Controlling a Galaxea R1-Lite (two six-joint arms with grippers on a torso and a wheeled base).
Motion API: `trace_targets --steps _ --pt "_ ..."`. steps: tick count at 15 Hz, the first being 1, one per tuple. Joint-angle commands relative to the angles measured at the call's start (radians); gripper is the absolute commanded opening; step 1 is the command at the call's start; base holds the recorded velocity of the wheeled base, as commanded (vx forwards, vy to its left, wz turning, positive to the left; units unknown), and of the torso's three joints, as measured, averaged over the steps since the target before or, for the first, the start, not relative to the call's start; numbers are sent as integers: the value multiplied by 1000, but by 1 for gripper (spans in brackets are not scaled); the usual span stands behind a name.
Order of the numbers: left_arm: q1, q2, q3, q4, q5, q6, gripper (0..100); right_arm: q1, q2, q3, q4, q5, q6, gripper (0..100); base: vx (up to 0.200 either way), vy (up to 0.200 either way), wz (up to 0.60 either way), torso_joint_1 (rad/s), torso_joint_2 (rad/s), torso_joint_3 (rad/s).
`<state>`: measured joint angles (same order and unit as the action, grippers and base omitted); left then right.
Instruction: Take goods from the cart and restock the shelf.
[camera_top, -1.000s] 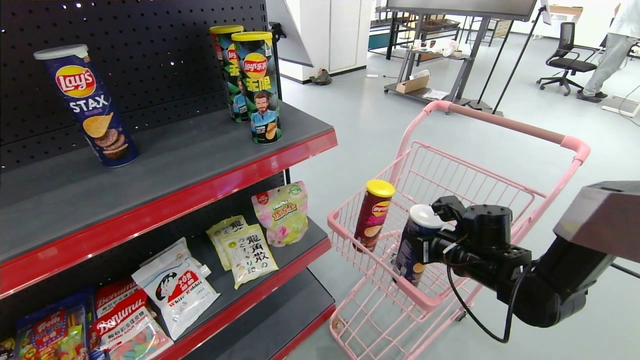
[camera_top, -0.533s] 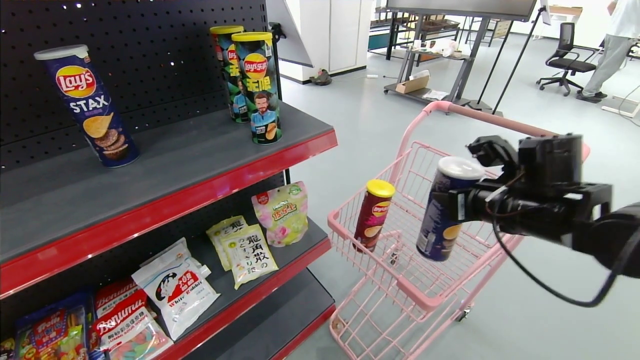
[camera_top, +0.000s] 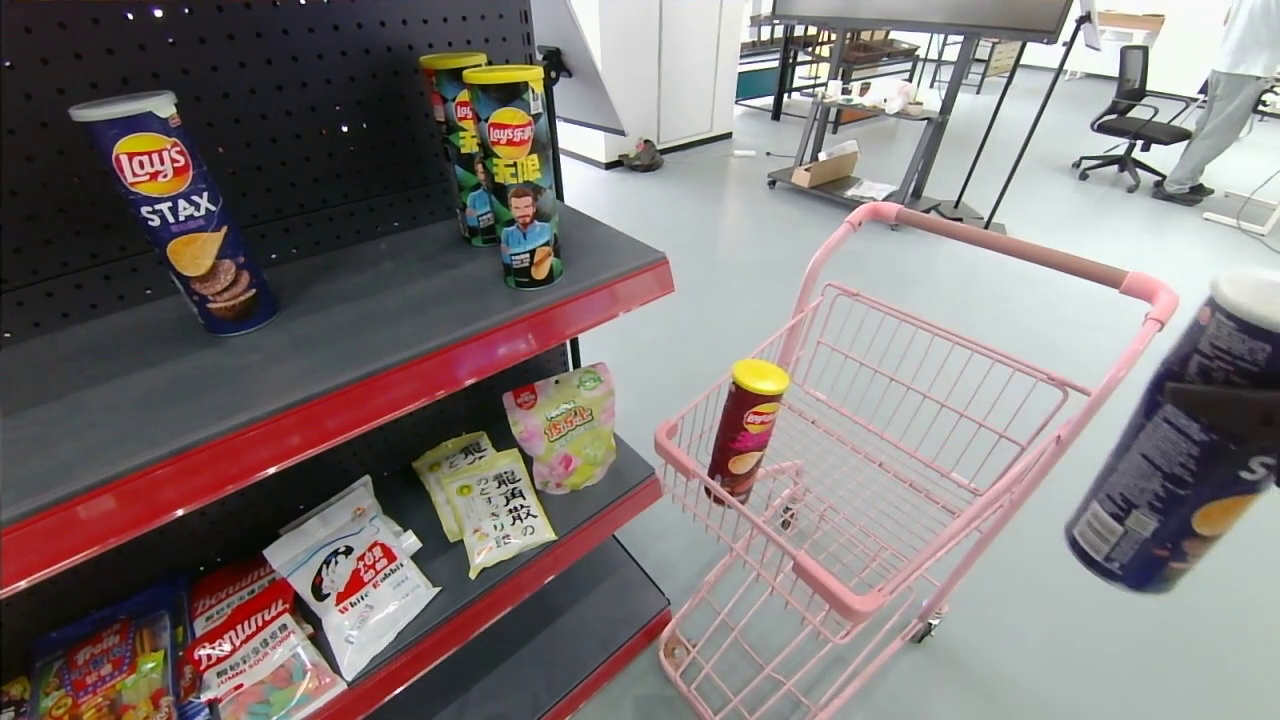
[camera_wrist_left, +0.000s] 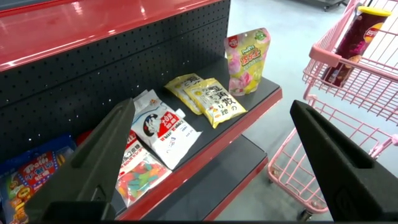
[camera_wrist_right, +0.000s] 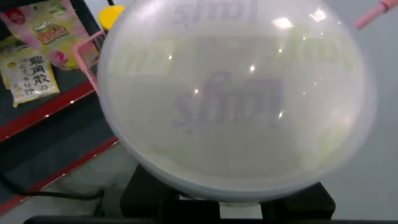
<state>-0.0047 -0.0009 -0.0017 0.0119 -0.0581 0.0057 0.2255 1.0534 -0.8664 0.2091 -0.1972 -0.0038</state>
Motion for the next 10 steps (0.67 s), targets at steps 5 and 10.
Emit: trace_targets --steps 5,10 --pt "0 1 0 0 0 0 100 -129 -306 224 22 30 -54 0 0 0 0 20 -54 -34" --pt "0 1 0 0 0 0 100 -129 -323 256 21 32 -54 0 0 0 0 196 -513 -319"
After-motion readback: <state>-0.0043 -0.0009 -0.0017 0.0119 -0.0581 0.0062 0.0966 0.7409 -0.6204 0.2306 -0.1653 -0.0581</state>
